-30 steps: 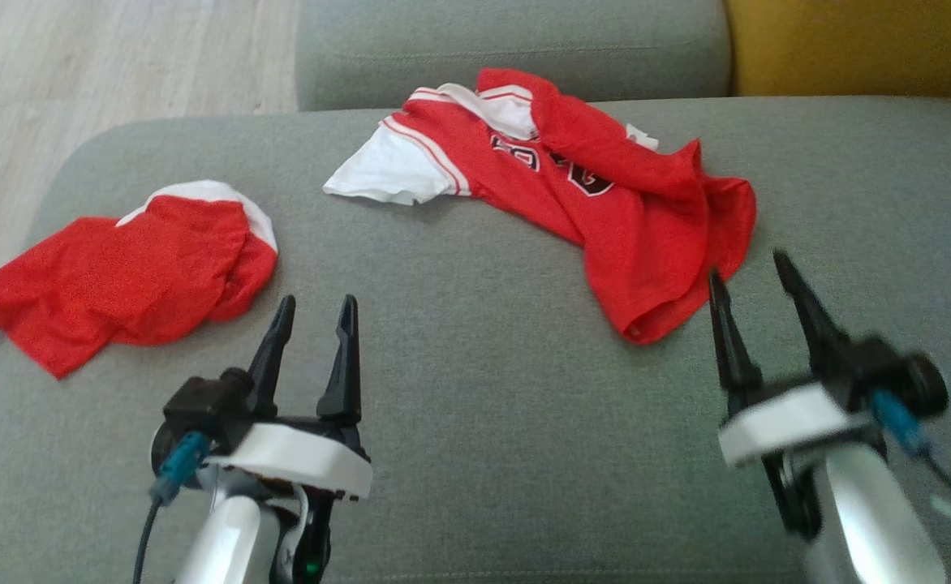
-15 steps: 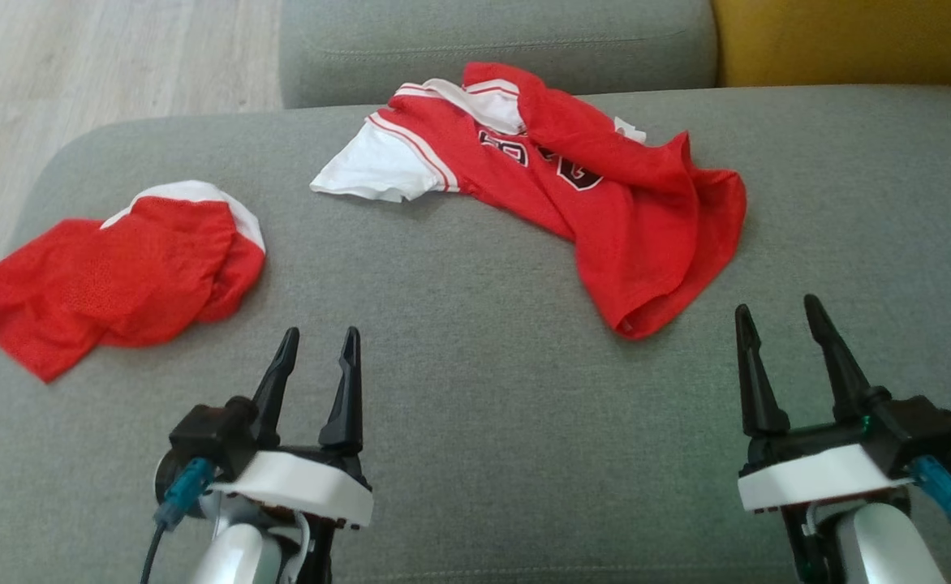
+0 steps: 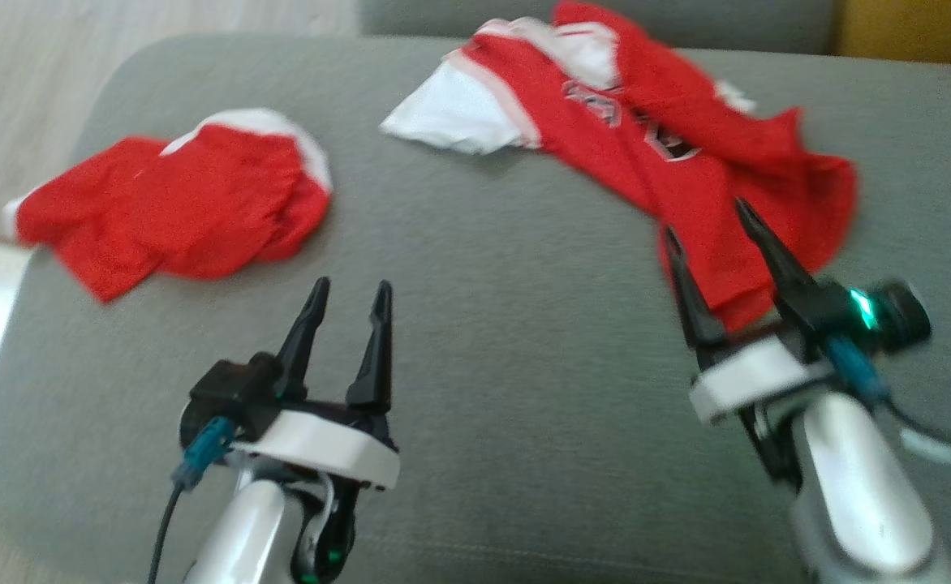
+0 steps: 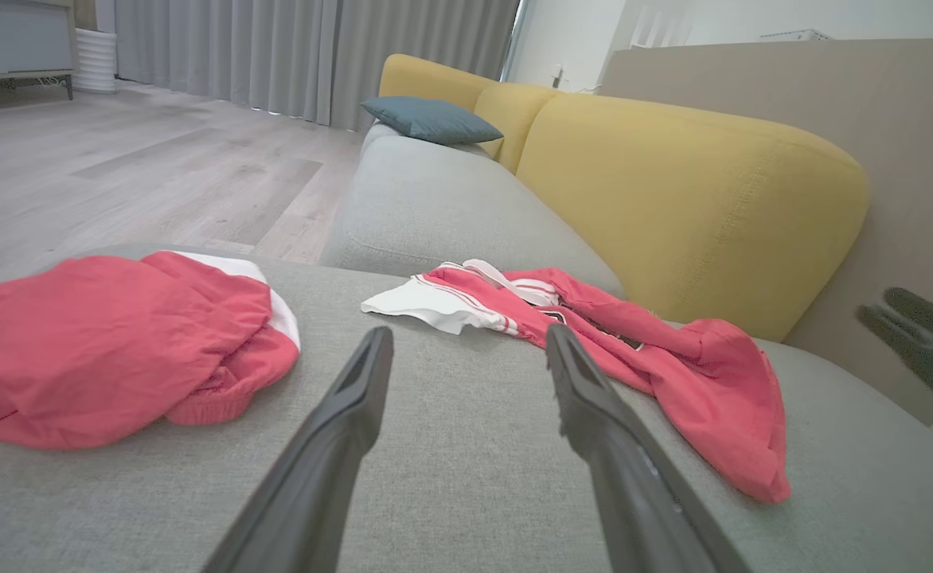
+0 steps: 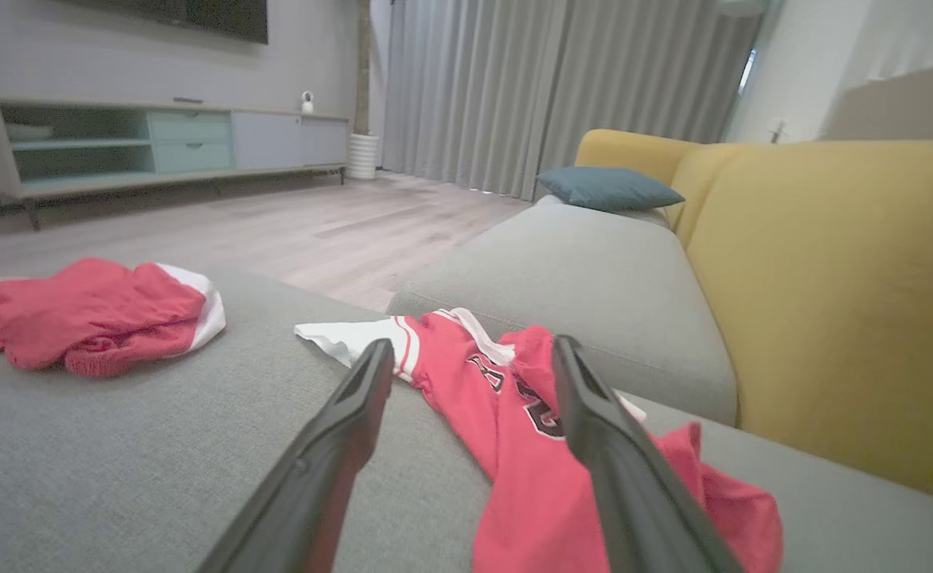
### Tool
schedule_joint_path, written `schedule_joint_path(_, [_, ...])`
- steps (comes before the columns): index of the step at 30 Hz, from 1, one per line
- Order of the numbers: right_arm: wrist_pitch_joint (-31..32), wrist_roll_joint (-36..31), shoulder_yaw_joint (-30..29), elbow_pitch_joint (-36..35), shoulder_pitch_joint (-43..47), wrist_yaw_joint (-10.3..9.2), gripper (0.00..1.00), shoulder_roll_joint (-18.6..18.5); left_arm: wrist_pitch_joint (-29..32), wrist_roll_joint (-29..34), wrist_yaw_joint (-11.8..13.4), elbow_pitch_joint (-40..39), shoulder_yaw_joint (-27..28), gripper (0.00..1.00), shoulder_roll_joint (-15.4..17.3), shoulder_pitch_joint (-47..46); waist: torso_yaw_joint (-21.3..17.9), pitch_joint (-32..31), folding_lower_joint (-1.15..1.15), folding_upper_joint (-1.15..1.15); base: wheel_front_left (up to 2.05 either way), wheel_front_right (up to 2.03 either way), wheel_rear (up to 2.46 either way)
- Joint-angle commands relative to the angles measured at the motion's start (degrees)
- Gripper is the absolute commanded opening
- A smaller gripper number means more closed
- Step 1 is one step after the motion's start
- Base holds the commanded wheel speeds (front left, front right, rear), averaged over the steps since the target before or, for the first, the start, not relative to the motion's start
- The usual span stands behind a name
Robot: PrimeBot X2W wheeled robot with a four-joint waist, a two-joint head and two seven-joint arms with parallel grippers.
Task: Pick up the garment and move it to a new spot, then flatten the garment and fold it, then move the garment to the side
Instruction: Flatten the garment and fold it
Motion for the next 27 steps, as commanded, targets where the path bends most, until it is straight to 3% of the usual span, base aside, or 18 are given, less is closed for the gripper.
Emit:
schedule_joint_path(1, [1.1,-0.5,2.7,0.2,-4.5,0.20,1.00,-1.8,-0.3,-0.6,0.4,-2.2,0.9,1.00,0.4,-3.0,4.1,3.4,0.00,0.00,0.00,0.00,0.00])
schedule_joint_path(8, [6.3,1.3,10.4,14.3,-18.7,0.20,1.00,-11.0,-0.3,-3.8,1.3,-3.1,-3.2,1.00,0.4,-5.7,12.5,7.9,0.00,0.00,0.00,0.00,0.00])
schedule_joint_path(14, [8.1,6.2,18.8,24.7,-28.5,0.20,1.00,-16.5,-0.3,-6.0,2.4,-3.7,-5.5,1.00,0.4,-6.7,18.3,10.9,0.00,0.00,0.00,0.00,0.00])
schedule_joint_path(21, [8.5,9.5,26.7,34.3,-36.7,0.20,1.00,-20.0,-0.3,-7.7,3.1,-4.4,-6.9,1.00,0.4,-7.2,22.1,13.4,0.00,0.00,0.00,0.00,0.00])
schedule_joint_path(27, [7.9,10.6,30.2,40.0,-41.4,0.20,1.00,-21.1,-0.3,-8.7,3.5,-5.0,-7.8,1.00,0.4,-7.7,24.1,15.2,0.00,0.00,0.00,0.00,0.00])
